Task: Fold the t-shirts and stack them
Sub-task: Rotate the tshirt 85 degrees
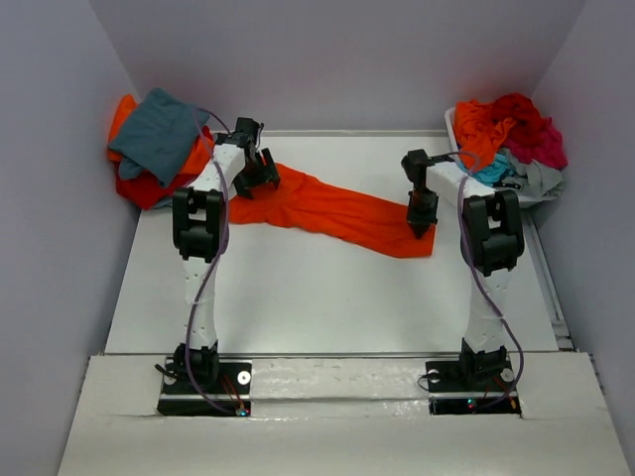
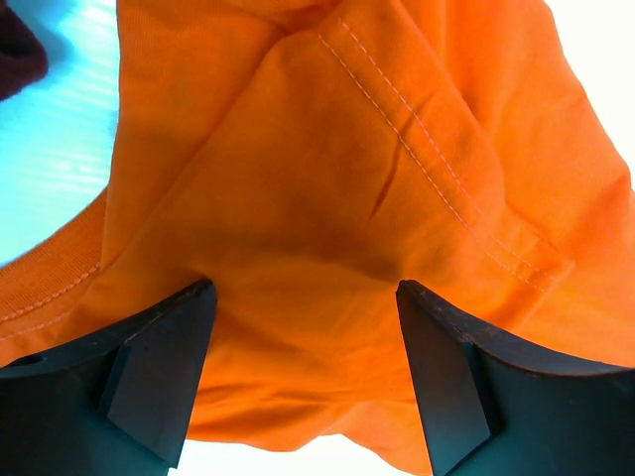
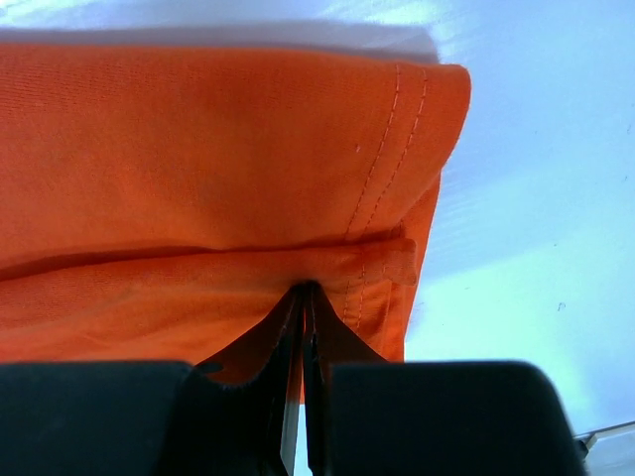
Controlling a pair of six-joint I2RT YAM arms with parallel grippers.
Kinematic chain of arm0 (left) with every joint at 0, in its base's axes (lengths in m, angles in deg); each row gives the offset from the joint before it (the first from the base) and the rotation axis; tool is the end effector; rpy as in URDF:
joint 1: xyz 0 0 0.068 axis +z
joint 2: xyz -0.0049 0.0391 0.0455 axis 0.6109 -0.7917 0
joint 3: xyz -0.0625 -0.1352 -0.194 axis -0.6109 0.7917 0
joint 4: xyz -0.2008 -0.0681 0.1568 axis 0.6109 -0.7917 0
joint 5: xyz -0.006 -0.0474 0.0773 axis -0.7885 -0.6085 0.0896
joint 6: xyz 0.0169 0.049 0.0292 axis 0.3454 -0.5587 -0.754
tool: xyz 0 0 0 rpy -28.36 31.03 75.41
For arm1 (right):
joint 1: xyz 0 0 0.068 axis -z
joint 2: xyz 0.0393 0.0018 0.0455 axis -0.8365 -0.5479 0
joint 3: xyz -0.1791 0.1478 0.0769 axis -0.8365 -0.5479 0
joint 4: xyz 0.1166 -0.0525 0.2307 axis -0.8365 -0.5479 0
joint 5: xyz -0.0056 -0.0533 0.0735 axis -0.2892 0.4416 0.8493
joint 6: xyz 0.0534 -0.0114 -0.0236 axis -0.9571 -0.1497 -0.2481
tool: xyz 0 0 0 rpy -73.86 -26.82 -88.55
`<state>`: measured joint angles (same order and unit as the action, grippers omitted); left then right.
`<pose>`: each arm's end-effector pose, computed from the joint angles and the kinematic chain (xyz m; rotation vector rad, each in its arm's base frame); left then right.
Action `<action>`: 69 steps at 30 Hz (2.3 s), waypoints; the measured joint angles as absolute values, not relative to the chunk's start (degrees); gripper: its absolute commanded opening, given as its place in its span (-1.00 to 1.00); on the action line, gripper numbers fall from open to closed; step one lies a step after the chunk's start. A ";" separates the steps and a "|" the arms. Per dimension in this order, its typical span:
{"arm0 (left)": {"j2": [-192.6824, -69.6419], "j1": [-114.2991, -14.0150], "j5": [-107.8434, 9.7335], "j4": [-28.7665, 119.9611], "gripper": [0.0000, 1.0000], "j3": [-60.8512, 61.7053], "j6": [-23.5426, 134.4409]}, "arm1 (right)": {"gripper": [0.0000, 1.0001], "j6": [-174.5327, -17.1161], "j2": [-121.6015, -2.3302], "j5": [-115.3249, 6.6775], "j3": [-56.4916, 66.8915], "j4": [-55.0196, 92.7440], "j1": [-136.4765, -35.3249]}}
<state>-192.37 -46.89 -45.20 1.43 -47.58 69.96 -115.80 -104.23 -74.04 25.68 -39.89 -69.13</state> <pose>0.4991 -0.0845 0.1621 -0.3562 2.5981 -0.3205 0.3962 0.0773 0.1333 0.3867 2.9780 -0.2692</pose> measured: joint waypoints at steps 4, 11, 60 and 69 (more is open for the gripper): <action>-193.97 -46.89 -44.72 -0.03 0.72 -50.01 69.98 | -0.80 -115.80 -103.38 -73.43 24.13 -39.65 -69.13; -195.43 -46.89 -43.91 -0.54 0.71 -52.06 70.35 | -0.80 -115.84 -99.58 -70.96 17.97 -38.26 -69.13; -200.96 -57.06 -45.04 4.01 0.70 -60.63 67.27 | -0.68 -118.20 -79.95 -61.52 2.54 -42.19 -85.00; -194.41 -58.56 -44.61 2.89 0.71 -51.30 67.14 | -0.31 -121.74 -84.17 -66.76 4.79 -42.61 -80.04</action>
<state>-194.41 -58.56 -44.61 2.89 -51.30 67.14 -121.74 -84.17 -66.76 4.79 -42.61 -80.04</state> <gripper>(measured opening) 0.851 0.276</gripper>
